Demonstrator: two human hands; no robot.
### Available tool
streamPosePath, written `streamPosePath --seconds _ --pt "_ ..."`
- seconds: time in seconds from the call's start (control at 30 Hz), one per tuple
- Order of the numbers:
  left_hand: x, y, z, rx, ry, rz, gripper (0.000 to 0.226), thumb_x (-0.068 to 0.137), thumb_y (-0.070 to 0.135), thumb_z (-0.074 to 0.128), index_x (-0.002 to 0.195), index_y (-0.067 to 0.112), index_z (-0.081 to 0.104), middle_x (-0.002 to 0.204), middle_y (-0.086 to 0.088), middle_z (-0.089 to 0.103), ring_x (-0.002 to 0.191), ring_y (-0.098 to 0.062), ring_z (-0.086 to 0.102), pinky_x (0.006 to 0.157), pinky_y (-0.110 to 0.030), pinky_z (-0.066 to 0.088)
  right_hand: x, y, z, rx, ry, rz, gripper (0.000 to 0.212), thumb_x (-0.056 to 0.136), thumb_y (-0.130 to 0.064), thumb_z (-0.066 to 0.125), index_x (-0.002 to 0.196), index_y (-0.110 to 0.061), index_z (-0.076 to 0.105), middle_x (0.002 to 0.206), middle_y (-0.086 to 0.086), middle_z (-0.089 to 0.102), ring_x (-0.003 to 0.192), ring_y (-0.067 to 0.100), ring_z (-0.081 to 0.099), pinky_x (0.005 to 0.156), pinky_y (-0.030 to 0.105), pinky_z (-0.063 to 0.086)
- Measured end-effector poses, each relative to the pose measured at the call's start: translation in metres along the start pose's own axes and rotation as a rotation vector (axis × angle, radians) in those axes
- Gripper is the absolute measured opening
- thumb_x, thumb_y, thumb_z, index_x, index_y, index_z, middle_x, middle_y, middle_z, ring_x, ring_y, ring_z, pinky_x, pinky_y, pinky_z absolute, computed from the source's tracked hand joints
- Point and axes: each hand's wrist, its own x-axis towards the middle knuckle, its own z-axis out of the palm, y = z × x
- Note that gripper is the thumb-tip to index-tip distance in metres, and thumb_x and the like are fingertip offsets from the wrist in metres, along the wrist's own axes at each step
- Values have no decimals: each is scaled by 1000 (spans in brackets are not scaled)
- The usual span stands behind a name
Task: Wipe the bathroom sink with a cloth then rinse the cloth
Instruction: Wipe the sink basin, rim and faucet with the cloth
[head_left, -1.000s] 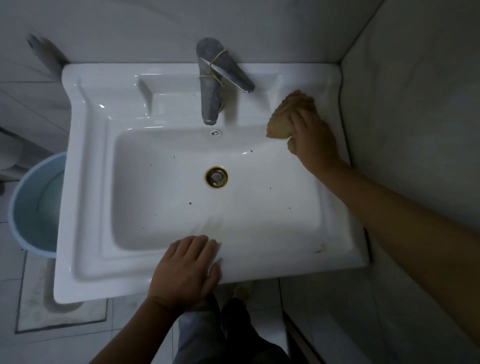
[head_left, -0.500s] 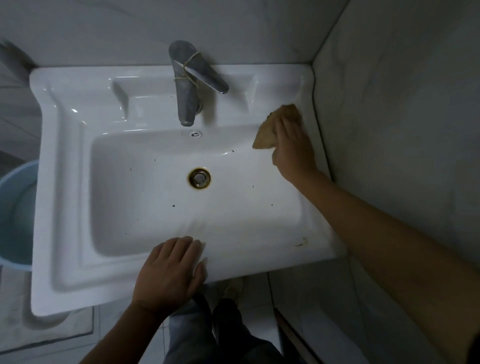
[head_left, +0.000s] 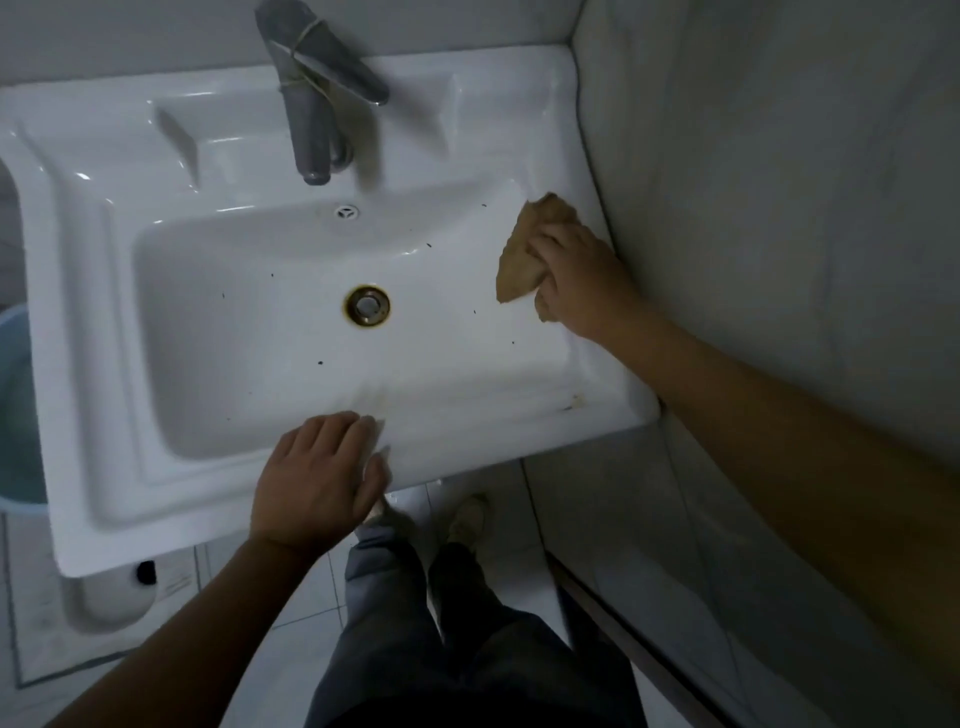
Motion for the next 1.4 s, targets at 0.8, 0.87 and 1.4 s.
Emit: streamPosePath --seconds 0.8,0.87,1.4 --pt "-2 1 2 -9 12 -4 41 97 41 42 120 11 60 110 -10 67 96 -30 60 77 -41 48 -141 -158 44 231 63 156 35 93 -40 56 115 -13 57 113 7 60 105 26 52 85 38 44" --pt "-2 1 2 -14 18 -7 41 97 40 42 120 12 60 110 -9 67 95 -31 60 77 -41 48 -139 -140 32 358 110 180 29 90 -34 62 110 -13 61 105 6 64 100 25 55 80 38 45" --pt "-2 2 0 -29 51 -1 37 96 37 47 117 11 62 104 -8 67 90 -30 60 73 -40 47 -163 -67 46 243 245 270 39 92 -33 61 126 -14 65 120 7 63 113 27 51 94 40 45"
